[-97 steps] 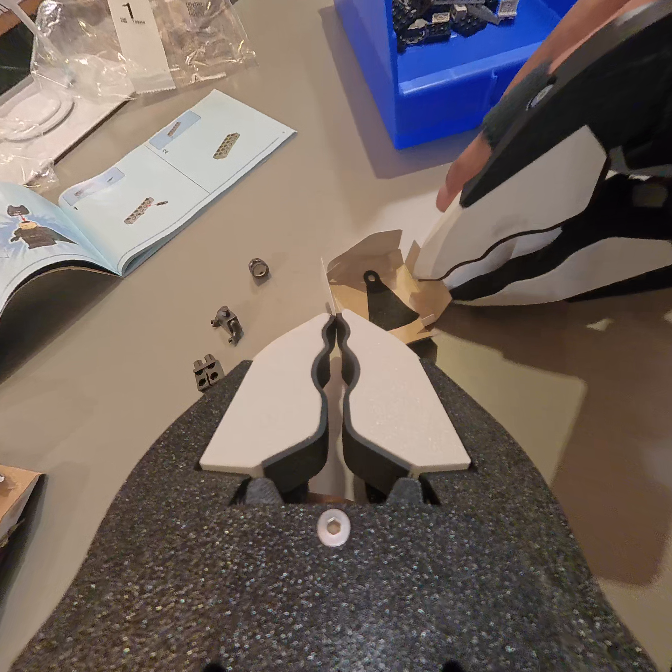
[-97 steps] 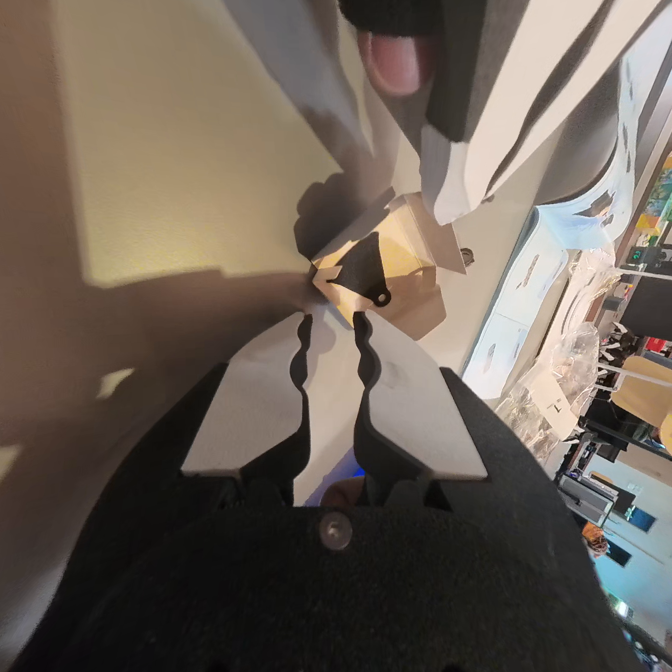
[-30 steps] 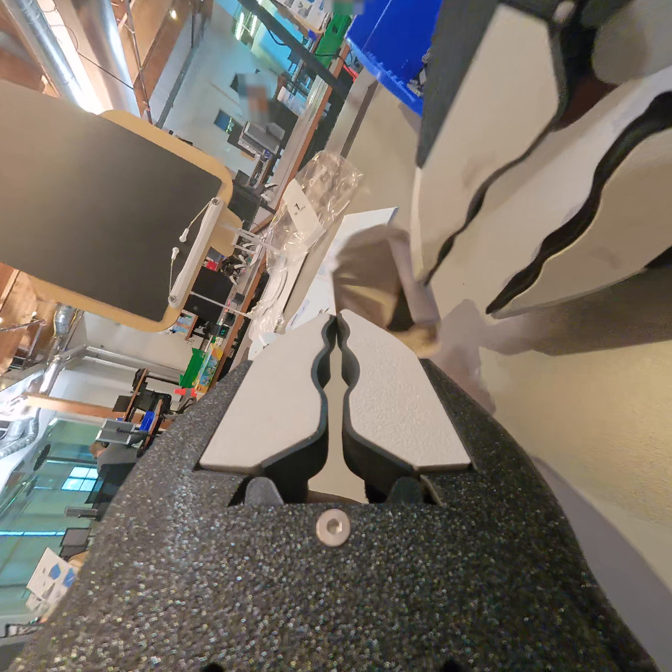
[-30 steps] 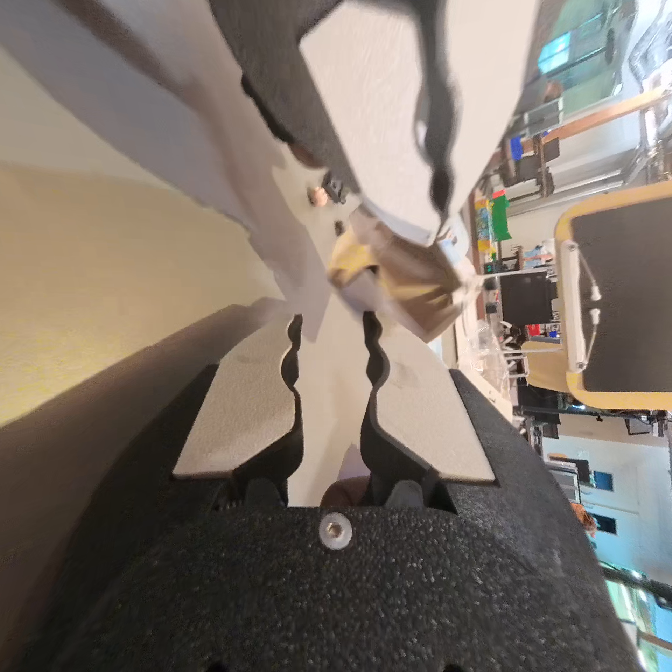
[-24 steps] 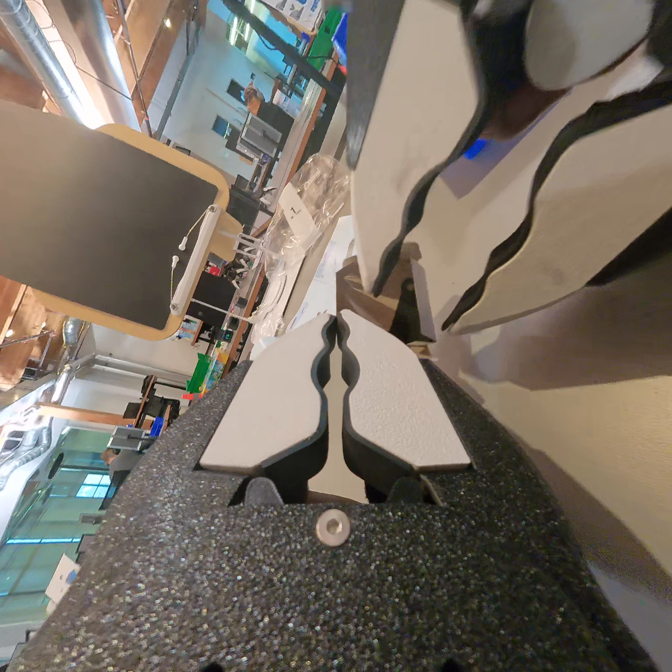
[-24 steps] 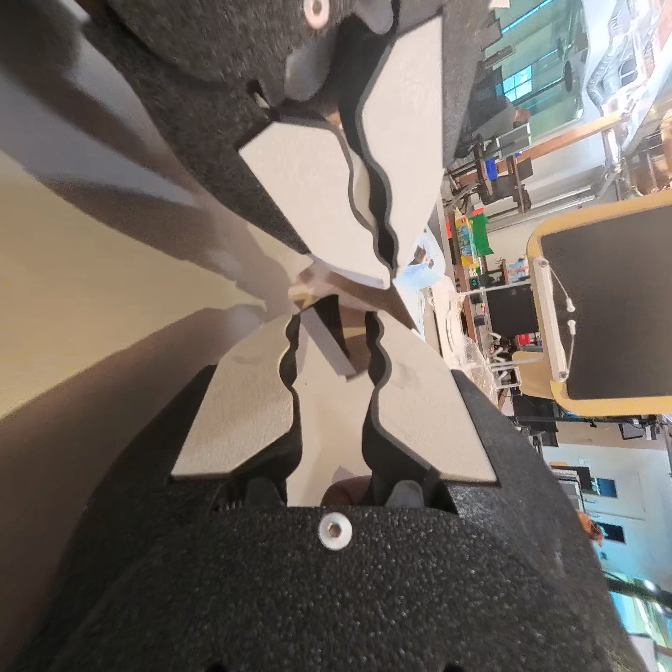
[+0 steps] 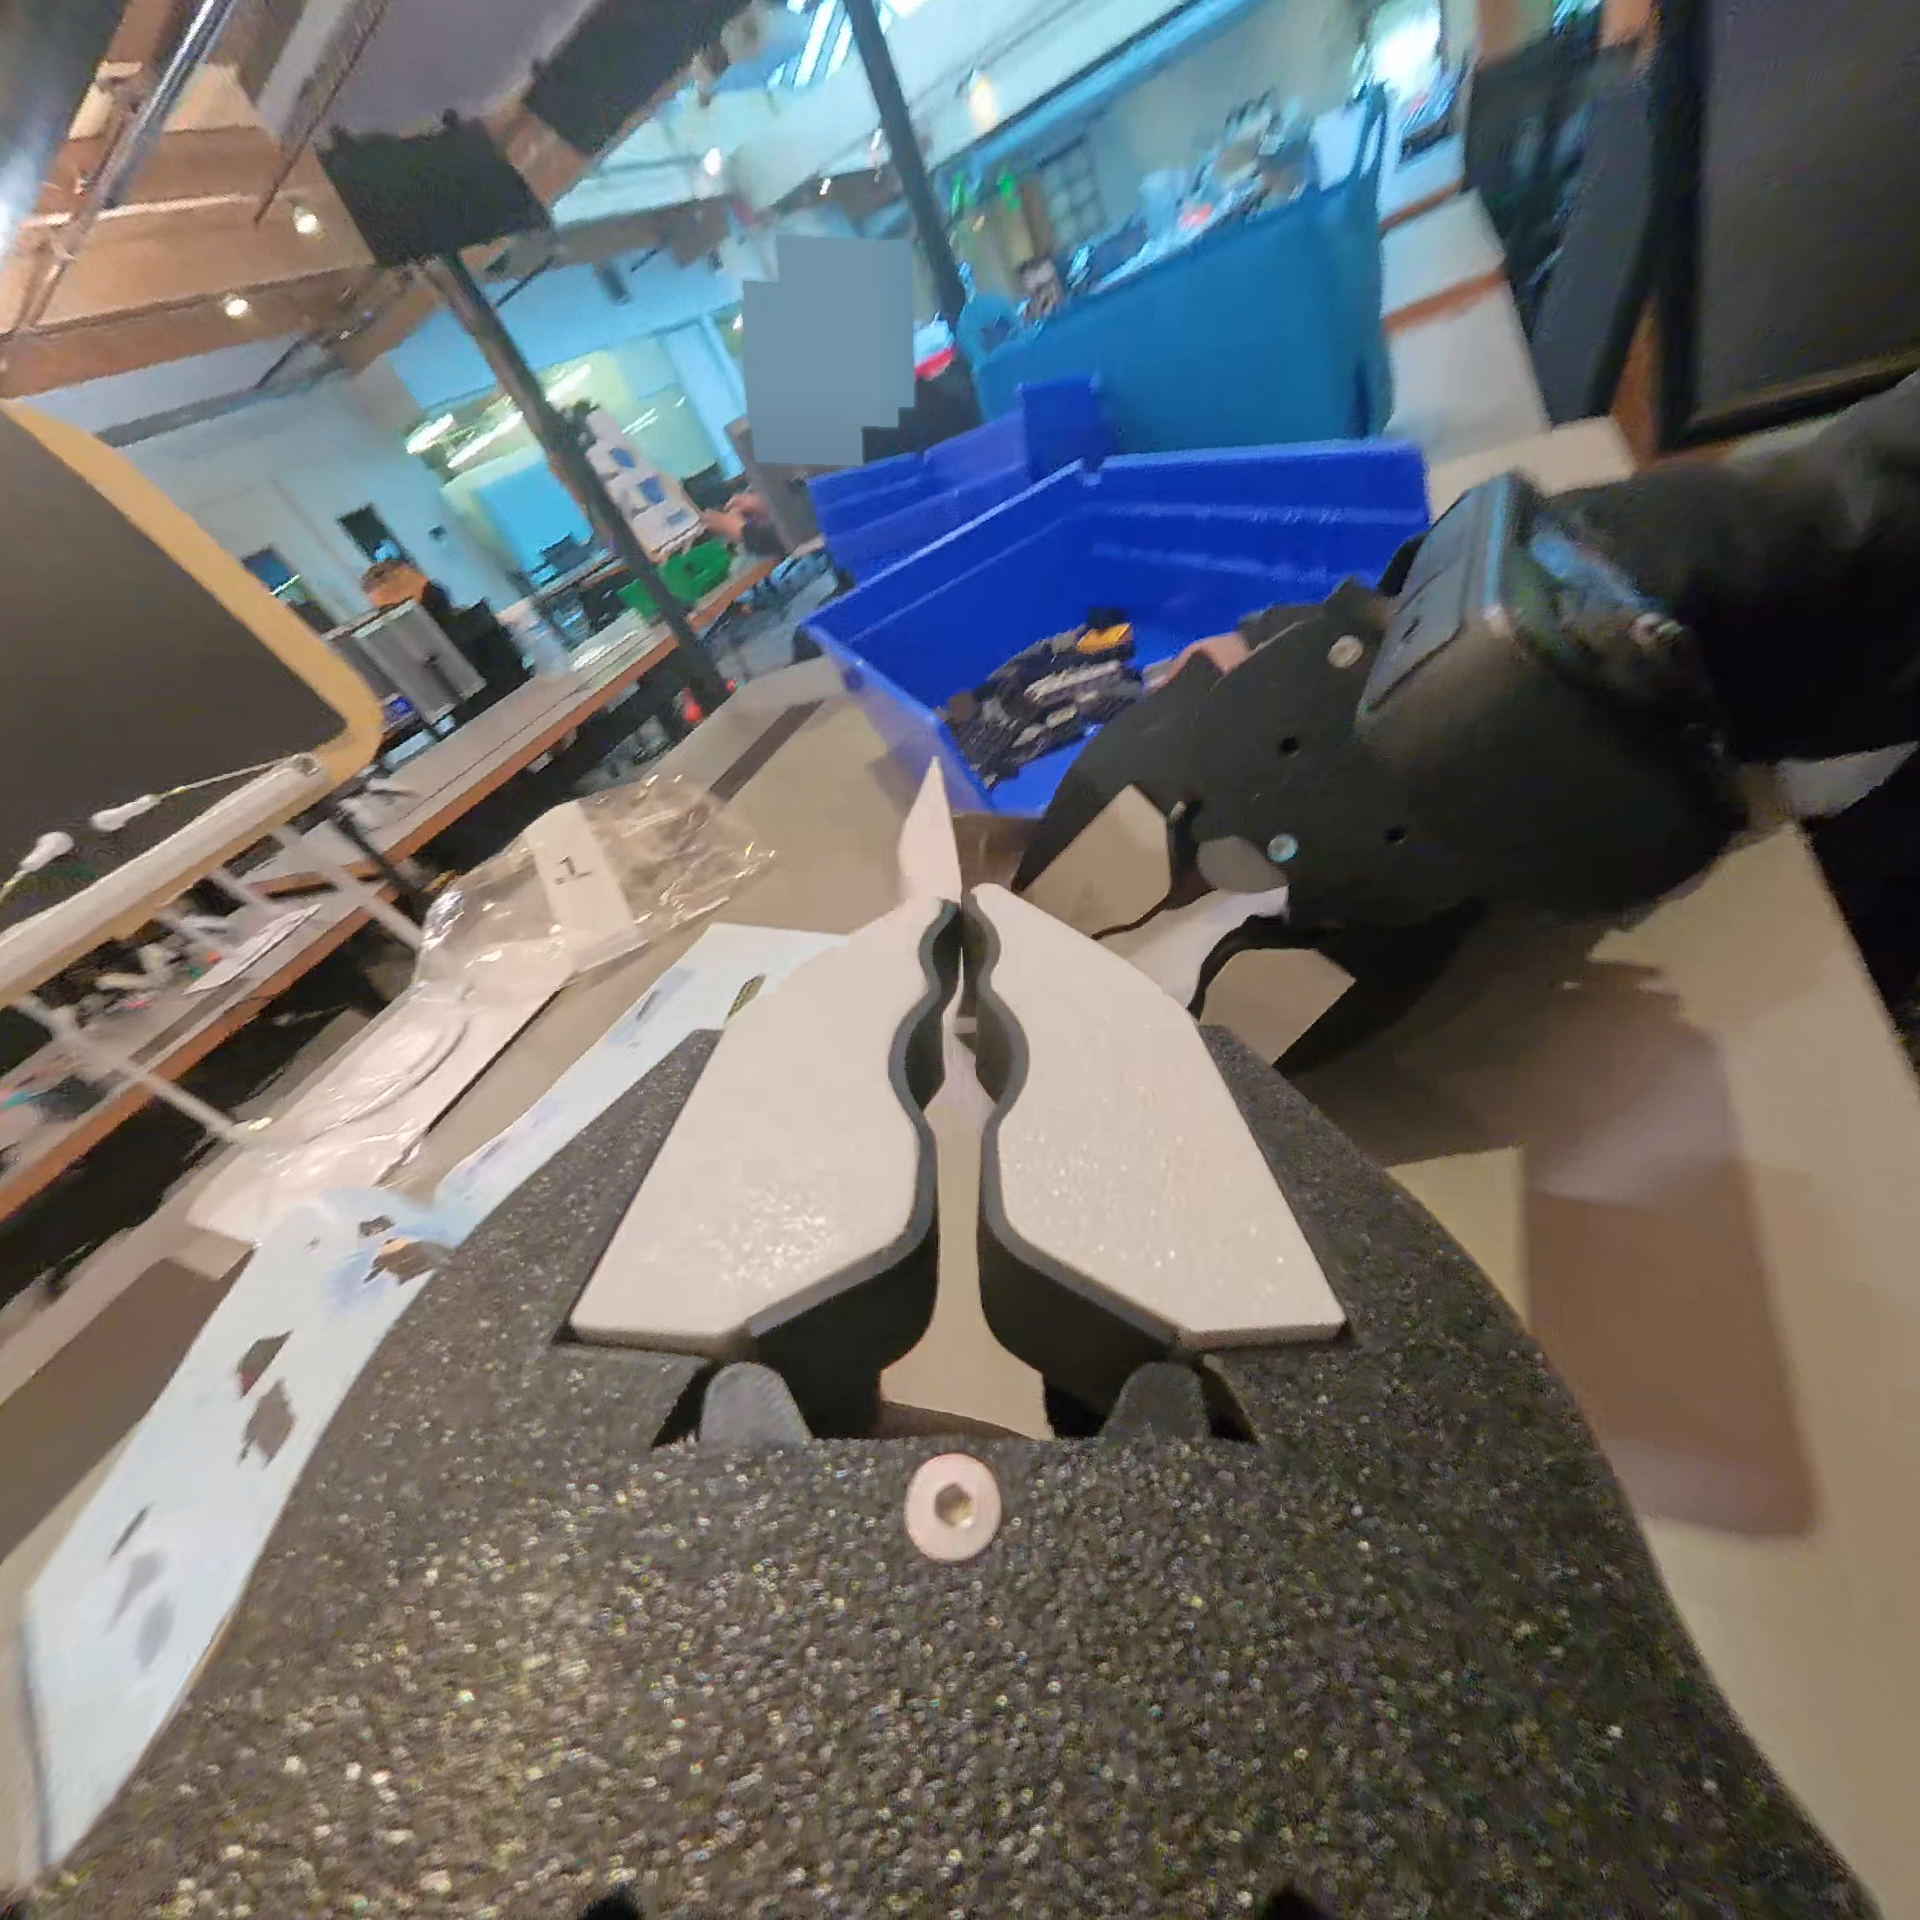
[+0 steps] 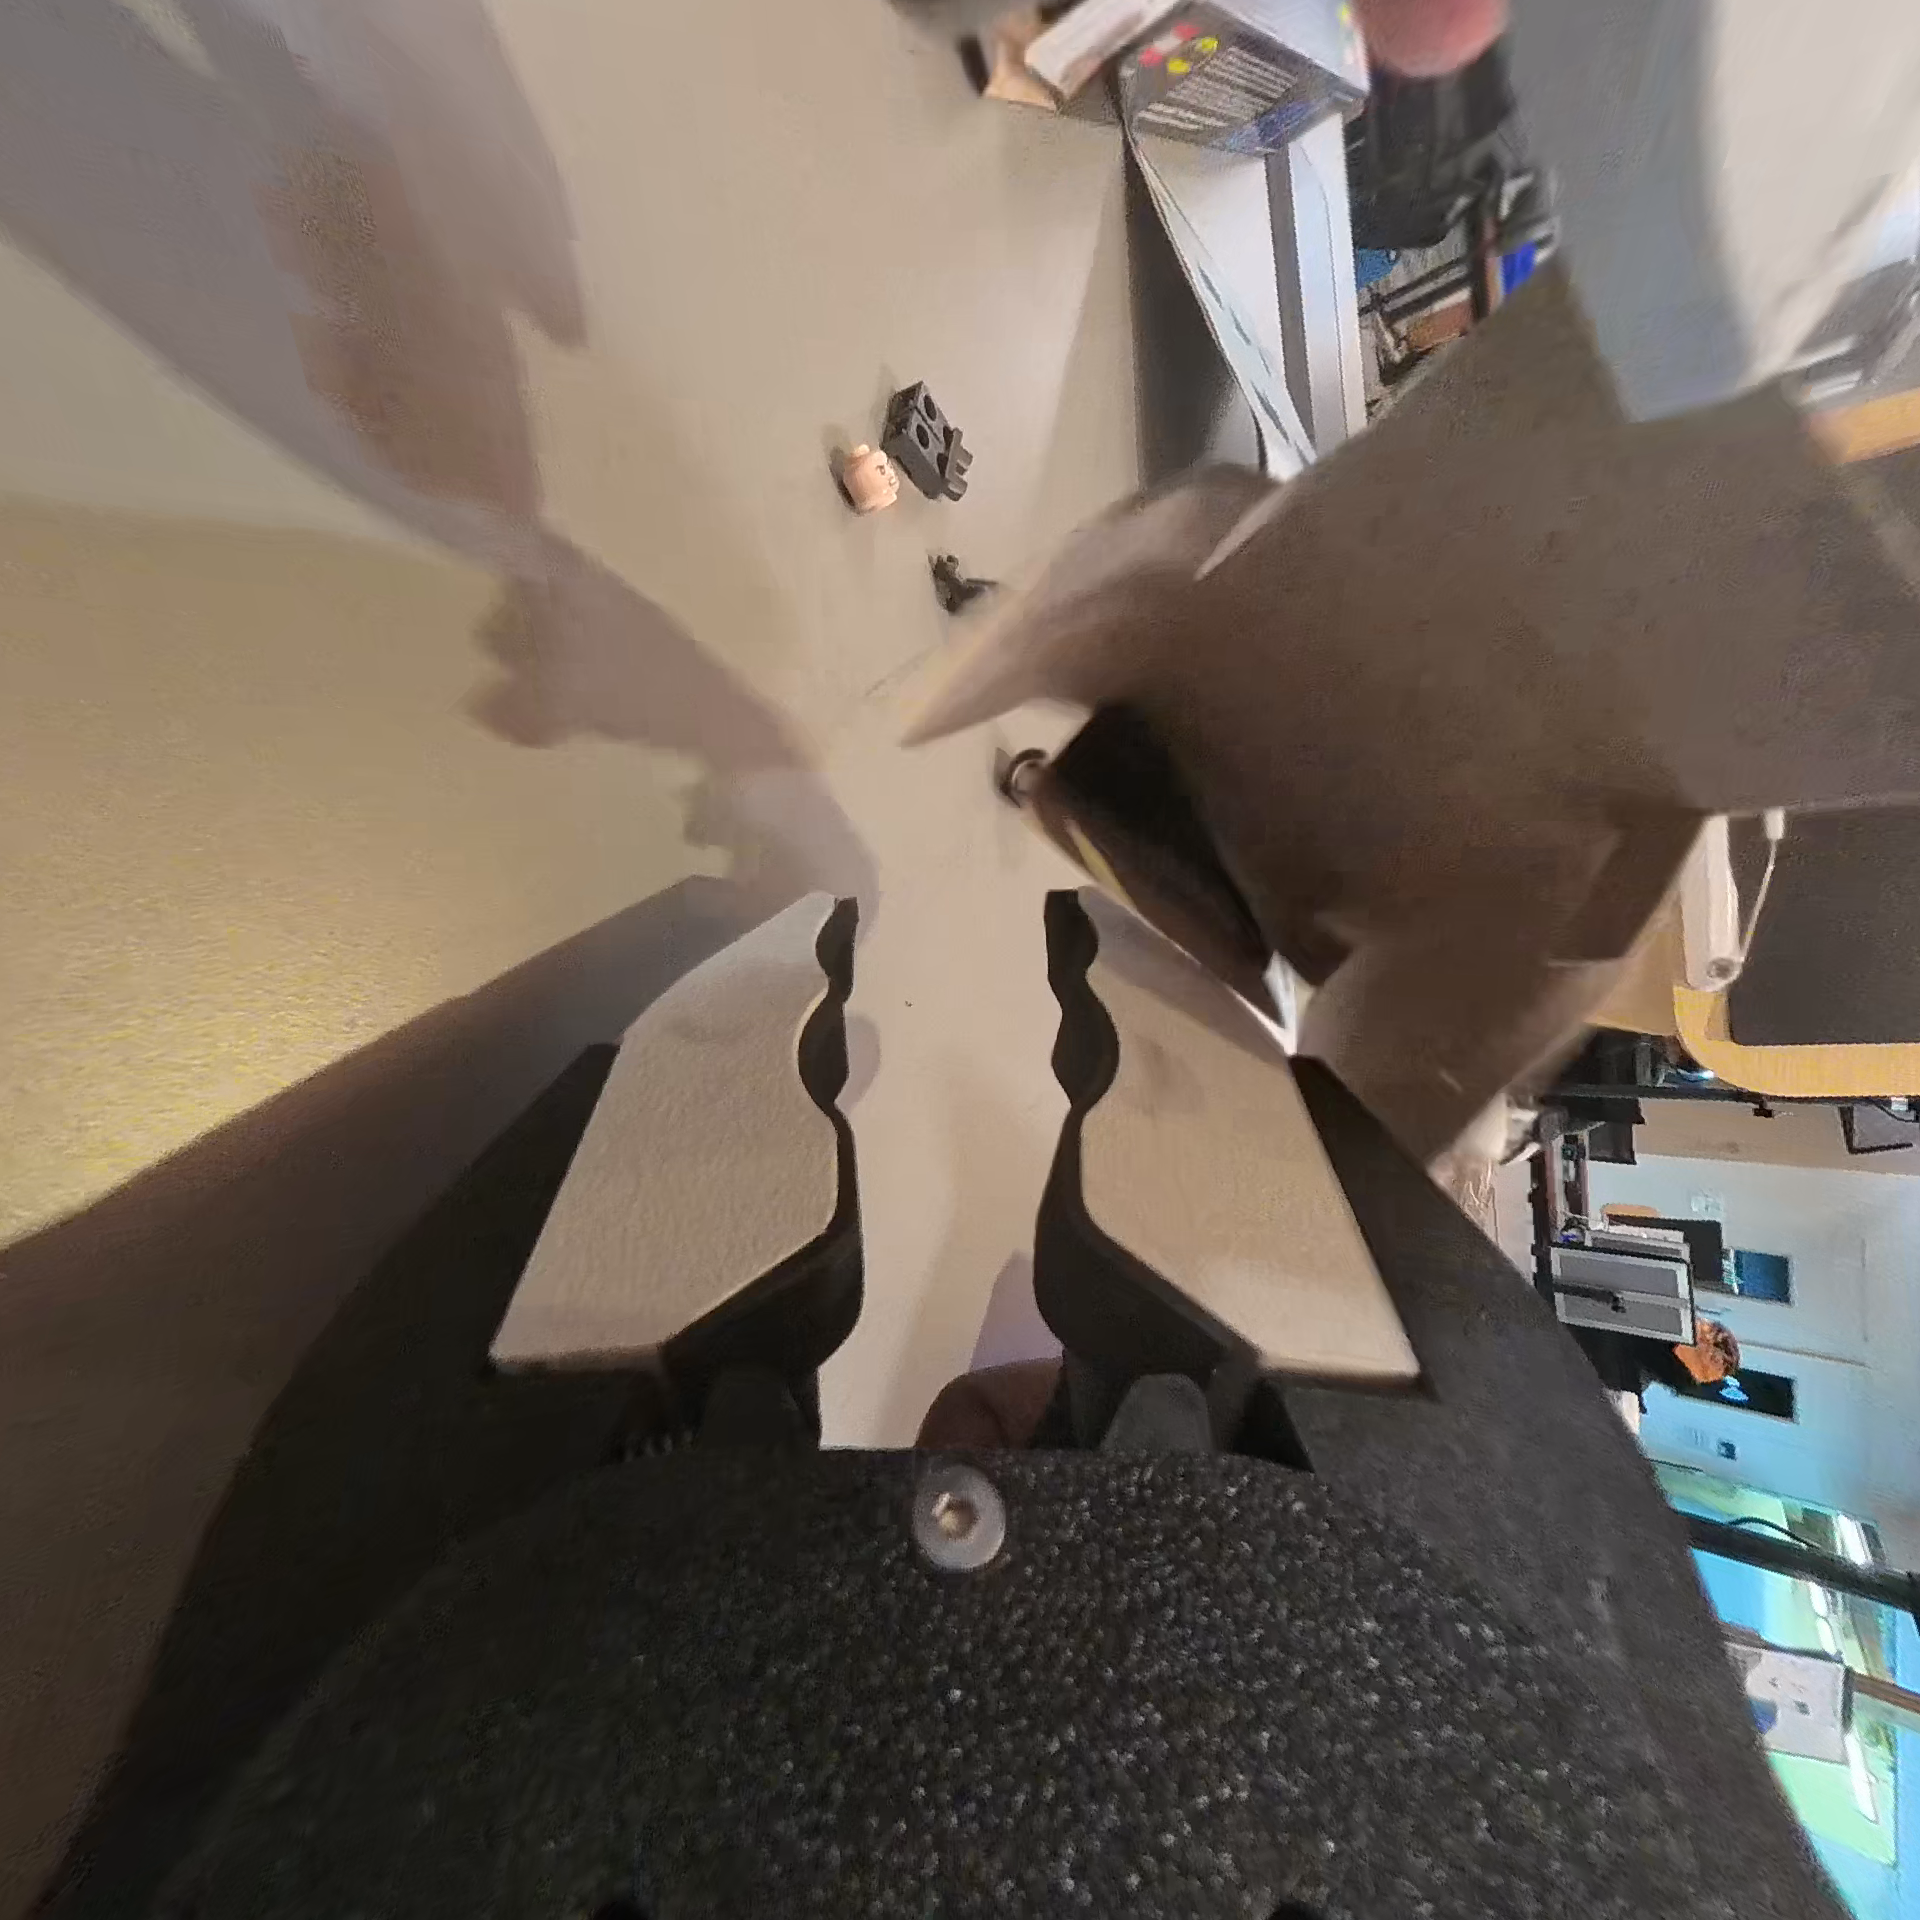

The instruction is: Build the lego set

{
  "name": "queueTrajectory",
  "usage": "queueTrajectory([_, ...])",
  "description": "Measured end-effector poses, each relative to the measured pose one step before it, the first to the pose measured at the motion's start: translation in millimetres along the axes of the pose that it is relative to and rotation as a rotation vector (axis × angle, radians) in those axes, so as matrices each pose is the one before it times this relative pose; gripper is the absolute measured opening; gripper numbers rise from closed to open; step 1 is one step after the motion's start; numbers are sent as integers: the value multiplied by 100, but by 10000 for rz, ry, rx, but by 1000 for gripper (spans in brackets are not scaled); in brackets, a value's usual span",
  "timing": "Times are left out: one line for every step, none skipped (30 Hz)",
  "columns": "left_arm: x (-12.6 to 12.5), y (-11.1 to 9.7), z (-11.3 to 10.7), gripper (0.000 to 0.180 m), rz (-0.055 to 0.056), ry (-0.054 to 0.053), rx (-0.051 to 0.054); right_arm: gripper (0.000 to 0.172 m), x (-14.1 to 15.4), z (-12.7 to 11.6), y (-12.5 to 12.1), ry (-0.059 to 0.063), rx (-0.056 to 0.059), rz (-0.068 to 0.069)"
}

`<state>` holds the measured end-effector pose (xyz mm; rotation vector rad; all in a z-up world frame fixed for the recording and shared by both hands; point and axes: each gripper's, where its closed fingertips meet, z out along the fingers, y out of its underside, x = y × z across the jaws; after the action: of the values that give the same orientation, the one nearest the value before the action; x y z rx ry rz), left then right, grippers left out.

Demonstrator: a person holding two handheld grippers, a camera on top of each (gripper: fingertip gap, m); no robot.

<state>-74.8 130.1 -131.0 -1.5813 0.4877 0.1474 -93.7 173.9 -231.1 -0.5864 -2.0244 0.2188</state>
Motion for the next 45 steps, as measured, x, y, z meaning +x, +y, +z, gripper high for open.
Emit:
queueTrajectory([-5,-270,-214,0,-180,199,264,36,-6,-2,-29,-5,60,-24])
queueTrajectory([-168,-86,-121,0,-165,68,105,36,-54,-26,-41,-23,64,-56])
queueTrajectory([-401,199,-20,0,-66,-141,-104,36,-67,-44,-49,-17,48,-71])
queueTrajectory([-432,401,59,0,76,-234,-253,36,-70,-9,23,-22,-4,-43])
queueTrajectory([-285,439,133,0,160,-192,-298,36,-85,33,91,-44,-52,-7])
queueTrajectory([-125,372,171,0,162,-147,-259,36,-90,56,110,-33,-44,2])
queueTrajectory([14,248,188,0,135,-83,-186,36,-68,68,133,-30,-53,0])
queueTrajectory([58,155,185,0,92,-67,-130,35,-81,78,152,-44,-70,-4])
queueTrajectory([30,159,172,0,71,-82,-127,35,-82,79,171,-53,-72,-6])
queueTrajectory([-37,163,162,0,103,-122,-126,35,-64,71,160,-42,-65,-5])
queueTrajectory([-22,129,124,0,156,-110,-111,34,-33,49,127,-18,-45,-8])
queueTrajectory([-90,35,60,0,229,-167,-72,34,-14,39,110,-1,-30,-5])
queueTrajectory([-203,-32,18,0,278,-245,-48,34,30,6,67,18,-13,3])
queueTrajectory([-95,-48,8,0,251,-164,-61,34,30,-25,38,17,2,8])
queueTrajectory([-57,-35,26,0,234,-129,-83,34,22,-54,-15,23,28,7])
queueTrajectory([-46,34,73,0,256,-138,-108,34,42,-91,-68,43,50,5])
queueTrajectory([-29,85,83,0,282,-143,-136,34,37,-102,-57,50,40,2])
queueTrajectory([-32,154,100,0,333,-158,-159,34,50,-125,-49,83,33,-10])
queueTrajectory([7,183,115,0,321,-131,-177,33,71,-164,-42,111,44,-31])
queueTrajectory([87,164,115,0,261,-66,-158,33,46,-208,-51,109,57,-39])
queueTrajectory([105,156,96,0,184,-35,-131,33,18,-234,-37,103,73,-34])
queueTrajectory([71,103,96,0,125,-34,-87,32,11,-263,-67,94,98,-35])
queueTrajectory([65,101,78,0,79,-12,-62,32,9,-295,-132,101,150,-50])
queueTrajectory([27,93,67,0,50,-19,-48,32,15,-323,-222,102,207,-74])
queueTrajectory([-45,93,73,0,50,-42,-51,32,49,-337,-246,113,204,-77])
queueTrajectory([-46,116,71,0,73,-42,-59,31,128,-342,-248,144,192,-73])
queueTrajectory([-38,78,62,0,98,-44,-51,31,121,-358,-333,139,232,-90])
queueTrajectory([9,54,47,0,114,-22,-40,31,163,-351,-400,158,269,-85])
queueTrajectory([55,7,42,0,118,-17,-26,31,268,-285,-446,216,270,-57])
queueTrajectory([115,-57,23,0,129,-2,0,31,292,-188,-448,209,243,-42])
queueTrajectory([136,-98,30,0,125,3,6,31,247,-73,-425,161,195,-52])
queueTrajectory([147,-81,50,0,118,3,-10,31,173,29,-369,108,135,-67])
queueTrajectory([129,-41,71,0,103,-7,-39,31,14,137,-277,6,49,-79])
queueTrajectory([132,-42,54,0,97,4,-35,31,-212,273,-158,-134,-39,-72])
queueTrajectory([128,-67,36,0,91,13,-15,32,-319,351,-38,-185,-97,-67])
queueTrajectory([113,-79,18,0,74,14,0,35,-271,358,10,-130,-110,-72])
queueTrajectory([89,-70,-10,0,53,15,2,35,-248,354,72,-114,-131,-54])
queueTrajectory([58,-39,-26,0,30,4,1,36,-233,311,99,-118,-130,-15])
queueTrajectory([42,-4,-35,0,12,7,-5,35,-169,224,13,-93,-43,10])
queueTrajectory([9,24,-28,0,0,-6,-3,31,-84,99,-80,-34,39,15])
queueTrajectory([-21,67,-36,0,-8,-15,-11,24,-43,4,-132,-12,74,7])
queueTrajectory([-35,109,-20,0,-13,-19,-25,15,76,-57,-125,65,76,14])
queueTrajectory([-38,113,-10,0,-17,-14,-16,7,116,-79,-76,90,45,11])
queueTrajectory([-30,79,-2,0,-19,-8,-1,1,104,-56,-1,68,8,15])
queueTrajectory([-13,66,6,0,-14,-7,0,1,8,-46,14,-5,-5,26])
